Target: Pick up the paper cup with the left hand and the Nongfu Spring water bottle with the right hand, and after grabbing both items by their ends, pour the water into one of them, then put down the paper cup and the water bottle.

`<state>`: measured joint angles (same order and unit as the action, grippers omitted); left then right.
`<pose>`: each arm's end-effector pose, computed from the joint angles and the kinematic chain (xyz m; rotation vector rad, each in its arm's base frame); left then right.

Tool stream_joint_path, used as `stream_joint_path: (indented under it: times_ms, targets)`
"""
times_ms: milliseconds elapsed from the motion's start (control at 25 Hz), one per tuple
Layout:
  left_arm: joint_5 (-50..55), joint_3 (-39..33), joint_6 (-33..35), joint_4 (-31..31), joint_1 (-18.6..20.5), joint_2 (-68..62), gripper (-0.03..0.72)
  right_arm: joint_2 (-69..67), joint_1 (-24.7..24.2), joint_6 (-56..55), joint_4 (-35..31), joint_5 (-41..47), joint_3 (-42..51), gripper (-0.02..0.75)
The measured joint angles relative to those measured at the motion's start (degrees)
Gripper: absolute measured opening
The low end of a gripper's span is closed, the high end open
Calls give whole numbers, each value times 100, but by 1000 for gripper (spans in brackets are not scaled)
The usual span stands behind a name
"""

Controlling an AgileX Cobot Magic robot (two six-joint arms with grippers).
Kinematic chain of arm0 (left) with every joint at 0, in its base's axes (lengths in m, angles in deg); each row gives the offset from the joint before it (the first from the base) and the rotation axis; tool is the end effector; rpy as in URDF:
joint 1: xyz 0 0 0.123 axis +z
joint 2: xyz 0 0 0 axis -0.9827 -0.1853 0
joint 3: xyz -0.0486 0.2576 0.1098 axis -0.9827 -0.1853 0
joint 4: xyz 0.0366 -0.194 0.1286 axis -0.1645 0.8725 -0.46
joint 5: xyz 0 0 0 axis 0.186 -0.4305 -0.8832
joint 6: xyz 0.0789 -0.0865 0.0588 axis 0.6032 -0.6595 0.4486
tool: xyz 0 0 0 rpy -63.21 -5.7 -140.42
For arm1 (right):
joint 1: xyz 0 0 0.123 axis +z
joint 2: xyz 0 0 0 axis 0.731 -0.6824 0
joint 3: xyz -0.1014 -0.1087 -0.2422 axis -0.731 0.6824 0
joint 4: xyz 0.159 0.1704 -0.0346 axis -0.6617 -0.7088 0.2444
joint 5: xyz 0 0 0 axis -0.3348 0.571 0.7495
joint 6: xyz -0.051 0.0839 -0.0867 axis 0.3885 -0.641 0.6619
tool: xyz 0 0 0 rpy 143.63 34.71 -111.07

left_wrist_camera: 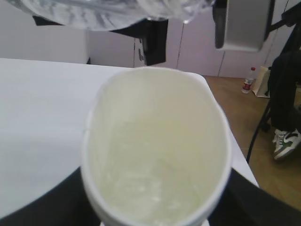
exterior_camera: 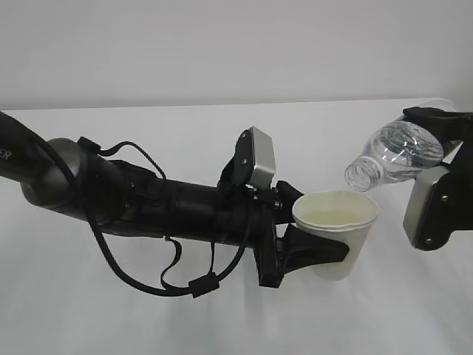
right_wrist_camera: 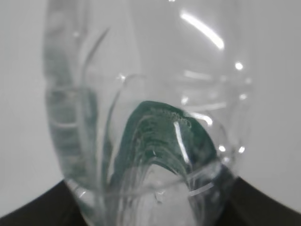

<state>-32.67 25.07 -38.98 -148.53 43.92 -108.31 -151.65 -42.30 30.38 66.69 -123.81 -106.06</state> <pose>0.2778 -0.3241 0.1313 1.2785 1.4364 -1.1622 0.2777 0.0524 0.2027 -1.4067 1.0554 -0.9182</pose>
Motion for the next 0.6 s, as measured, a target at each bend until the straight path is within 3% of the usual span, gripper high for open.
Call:
stream_joint_path:
  times_ms: [600]
  targets:
    - [101, 0, 0, 296, 0, 0, 427, 0, 0, -2399, 0, -69, 0, 410]
